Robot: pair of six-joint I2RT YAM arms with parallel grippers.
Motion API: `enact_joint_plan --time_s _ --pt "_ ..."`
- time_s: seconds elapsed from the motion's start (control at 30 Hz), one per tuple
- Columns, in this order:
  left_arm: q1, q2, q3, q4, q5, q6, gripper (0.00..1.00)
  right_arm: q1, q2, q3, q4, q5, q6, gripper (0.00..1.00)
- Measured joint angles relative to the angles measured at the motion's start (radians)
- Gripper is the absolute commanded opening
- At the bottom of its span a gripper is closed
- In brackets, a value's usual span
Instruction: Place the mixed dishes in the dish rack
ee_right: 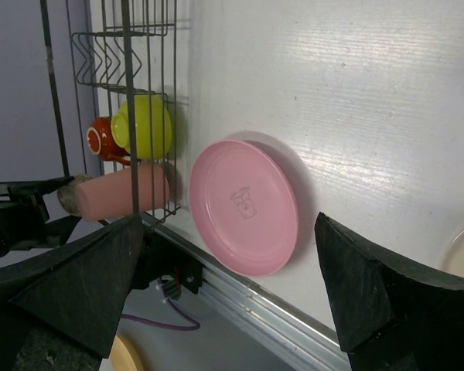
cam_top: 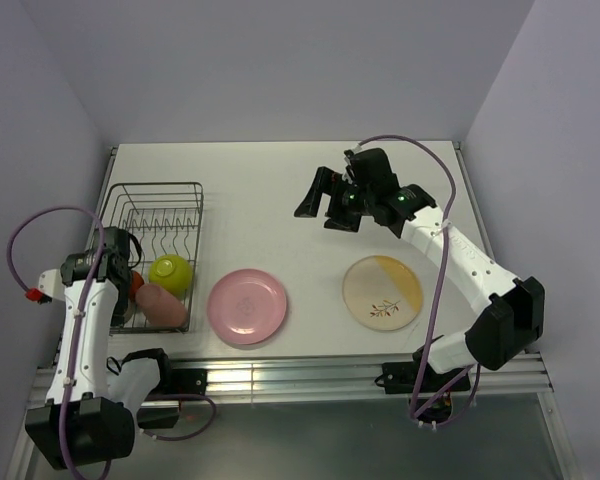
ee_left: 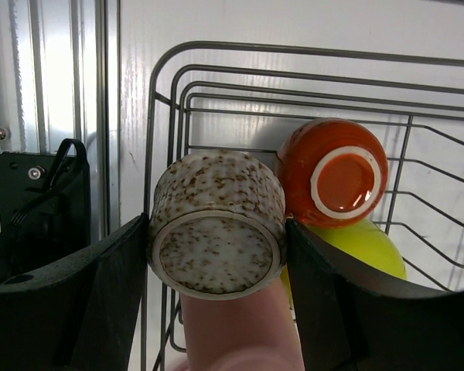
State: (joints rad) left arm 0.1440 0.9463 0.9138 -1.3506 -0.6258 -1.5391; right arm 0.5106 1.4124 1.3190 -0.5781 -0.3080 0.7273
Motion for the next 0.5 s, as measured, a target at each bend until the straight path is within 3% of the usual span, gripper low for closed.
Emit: enact_joint_plan --time_s 0.5 --pt "0.087 0.016 -0.035 0.056 0.017 0.085 0.00 0.000 0.000 -0.047 0.006 0.000 -0.004 0.99"
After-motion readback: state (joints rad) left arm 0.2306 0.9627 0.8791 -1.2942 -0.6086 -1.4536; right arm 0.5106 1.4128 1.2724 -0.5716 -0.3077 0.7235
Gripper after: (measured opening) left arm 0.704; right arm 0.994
